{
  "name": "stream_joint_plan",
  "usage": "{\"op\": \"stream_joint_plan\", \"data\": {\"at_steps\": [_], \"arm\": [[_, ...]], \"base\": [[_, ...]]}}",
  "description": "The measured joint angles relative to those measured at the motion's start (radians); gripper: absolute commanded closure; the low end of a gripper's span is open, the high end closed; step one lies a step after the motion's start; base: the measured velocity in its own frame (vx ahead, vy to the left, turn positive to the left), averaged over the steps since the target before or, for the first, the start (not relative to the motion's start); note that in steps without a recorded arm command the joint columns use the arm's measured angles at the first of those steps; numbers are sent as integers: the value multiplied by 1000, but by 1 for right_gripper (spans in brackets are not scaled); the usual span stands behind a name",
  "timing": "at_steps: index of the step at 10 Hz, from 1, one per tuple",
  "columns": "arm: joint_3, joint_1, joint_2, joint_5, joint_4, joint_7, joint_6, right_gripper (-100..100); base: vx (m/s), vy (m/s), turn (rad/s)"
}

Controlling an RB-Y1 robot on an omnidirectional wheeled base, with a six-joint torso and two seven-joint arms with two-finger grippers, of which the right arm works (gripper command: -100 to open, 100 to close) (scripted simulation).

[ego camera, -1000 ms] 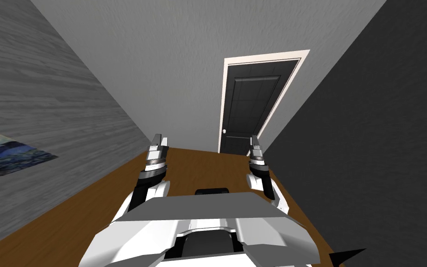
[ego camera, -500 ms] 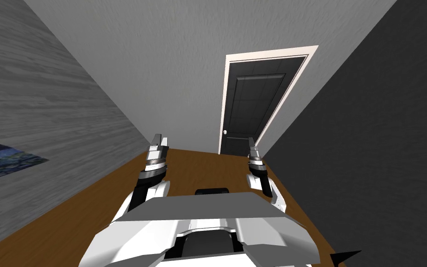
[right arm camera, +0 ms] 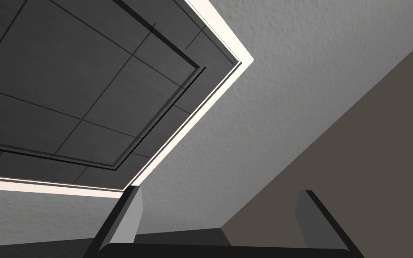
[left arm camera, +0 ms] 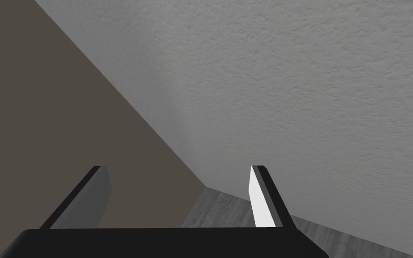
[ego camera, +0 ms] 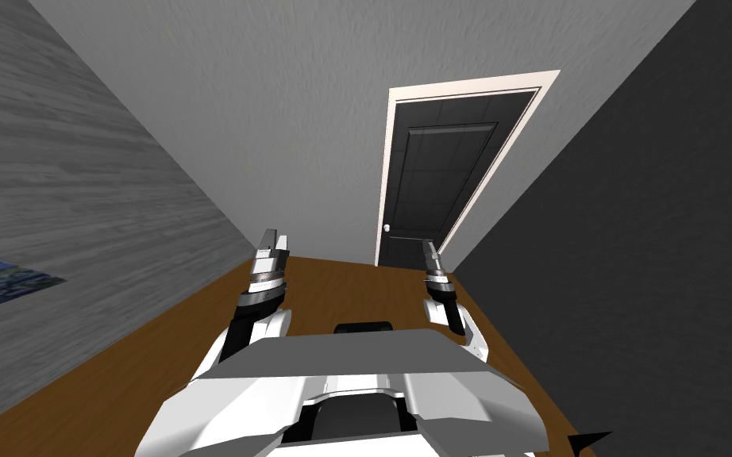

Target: Pull the door open

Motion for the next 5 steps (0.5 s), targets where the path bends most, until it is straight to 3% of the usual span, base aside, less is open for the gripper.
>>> {"op": "stream_joint_plan", "data": {"at_steps": [5], "arm": [[-32, -32, -5, 43, 116, 73, -17, -100]], "base": [[102, 20, -6]]}}
